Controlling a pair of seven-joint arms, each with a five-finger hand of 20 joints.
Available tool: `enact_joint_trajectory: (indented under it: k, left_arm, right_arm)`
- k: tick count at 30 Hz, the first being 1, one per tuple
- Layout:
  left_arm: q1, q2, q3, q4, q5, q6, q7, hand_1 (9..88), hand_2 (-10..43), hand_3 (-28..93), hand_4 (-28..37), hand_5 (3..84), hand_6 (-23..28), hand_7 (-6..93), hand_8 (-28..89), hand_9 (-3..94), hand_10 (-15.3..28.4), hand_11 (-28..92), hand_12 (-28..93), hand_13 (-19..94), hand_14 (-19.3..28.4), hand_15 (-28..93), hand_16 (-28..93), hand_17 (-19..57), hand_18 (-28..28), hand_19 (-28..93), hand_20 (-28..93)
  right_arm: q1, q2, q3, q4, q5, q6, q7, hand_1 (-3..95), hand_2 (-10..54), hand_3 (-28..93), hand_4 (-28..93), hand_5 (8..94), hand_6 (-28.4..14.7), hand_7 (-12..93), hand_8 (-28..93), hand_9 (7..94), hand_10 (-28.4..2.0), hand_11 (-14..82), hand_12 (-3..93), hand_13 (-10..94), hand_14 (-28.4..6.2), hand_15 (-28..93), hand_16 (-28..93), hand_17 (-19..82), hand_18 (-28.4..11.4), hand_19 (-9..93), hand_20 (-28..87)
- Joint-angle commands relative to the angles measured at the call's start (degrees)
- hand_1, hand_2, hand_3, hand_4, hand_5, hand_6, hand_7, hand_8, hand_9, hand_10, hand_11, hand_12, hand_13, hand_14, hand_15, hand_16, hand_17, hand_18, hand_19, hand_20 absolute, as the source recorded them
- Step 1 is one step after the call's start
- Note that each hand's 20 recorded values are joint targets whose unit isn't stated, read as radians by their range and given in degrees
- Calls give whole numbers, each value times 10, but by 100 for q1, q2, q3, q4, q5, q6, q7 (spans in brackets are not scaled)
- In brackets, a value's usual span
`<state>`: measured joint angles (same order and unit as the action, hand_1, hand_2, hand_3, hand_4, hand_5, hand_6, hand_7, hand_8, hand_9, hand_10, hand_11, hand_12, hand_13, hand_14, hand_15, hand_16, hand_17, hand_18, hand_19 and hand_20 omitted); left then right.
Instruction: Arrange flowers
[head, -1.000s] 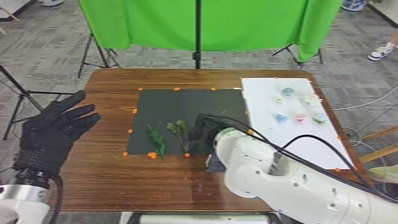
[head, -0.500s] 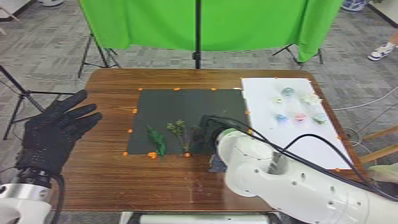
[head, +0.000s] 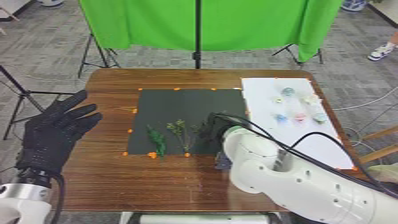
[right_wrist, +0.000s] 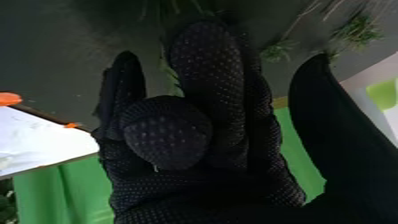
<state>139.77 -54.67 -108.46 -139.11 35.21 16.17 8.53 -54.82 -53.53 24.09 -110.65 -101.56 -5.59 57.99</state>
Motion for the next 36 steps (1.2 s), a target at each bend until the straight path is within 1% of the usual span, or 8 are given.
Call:
enact_joint_trajectory:
  k: [1,2,5,8,12,19,23,36]
  left_arm:
    - [71,-64,10,11,35,14,-65,202,93,771,-275,375,103,148,-94,344,221,284,126,254,284,574,-112,-98,251,550,156]
    - [46,-71,16,18,46,15,-102,202,93,770,-275,375,103,148,-93,344,221,284,126,254,284,574,-113,-98,251,550,156]
    - [62,-82,-1,1,61,2,-100,202,93,772,-274,375,103,147,-93,343,221,281,126,253,284,572,-113,-98,252,550,157]
    - [98,-95,-24,-23,48,24,-99,202,94,771,-273,375,103,145,-92,342,221,277,126,252,284,570,-113,-98,252,549,157]
    - [100,-58,-27,-34,52,14,-47,203,94,770,-272,374,103,145,-91,343,221,276,127,252,284,570,-111,-98,251,548,157]
    - [104,-48,-30,-46,61,7,-46,204,94,770,-271,377,104,148,-92,346,222,287,129,255,284,581,-110,-97,252,552,159]
    - [170,-60,-54,-68,57,26,-23,204,94,770,-271,377,103,152,-93,346,222,293,128,256,284,587,-113,-97,253,554,159]
    - [42,-47,-6,-35,88,-25,-119,203,93,772,-273,379,103,161,-99,346,224,304,122,257,284,595,-121,-97,254,558,156]
  right_arm:
    - [-36,67,20,-12,-4,111,68,266,85,747,-195,741,-3,109,-117,896,-144,409,221,816,-112,771,195,373,-252,932,112]
    - [-110,95,79,-56,4,227,-53,266,85,747,-195,741,-3,109,-118,897,-144,408,221,816,-112,771,195,373,-251,932,112]
    - [-94,256,-101,-285,-140,1382,-391,266,85,752,-195,762,-2,116,-118,915,-135,412,219,828,-110,769,194,378,-250,932,113]
    - [-57,333,-116,-483,-398,1667,-471,269,74,769,-199,809,-1,126,-120,935,-132,427,216,850,-108,765,198,395,-248,932,116]
    - [79,463,-99,-527,-590,2172,-423,273,64,771,-201,811,-3,128,-118,934,-128,414,217,852,-102,751,200,400,-244,932,107]
    - [-153,779,744,-286,-607,2080,165,270,54,762,-203,702,-22,124,-113,870,-147,314,195,821,-104,651,183,376,-242,909,42]
    - [-348,969,1144,-89,-635,1873,484,269,54,754,-201,659,-33,118,-112,848,-152,300,189,815,-107,643,179,373,-244,906,29]
    - [-848,1355,1441,321,-752,1278,948,279,29,741,-199,585,-38,112,-109,831,-158,298,179,817,-105,643,169,384,-244,924,-25]
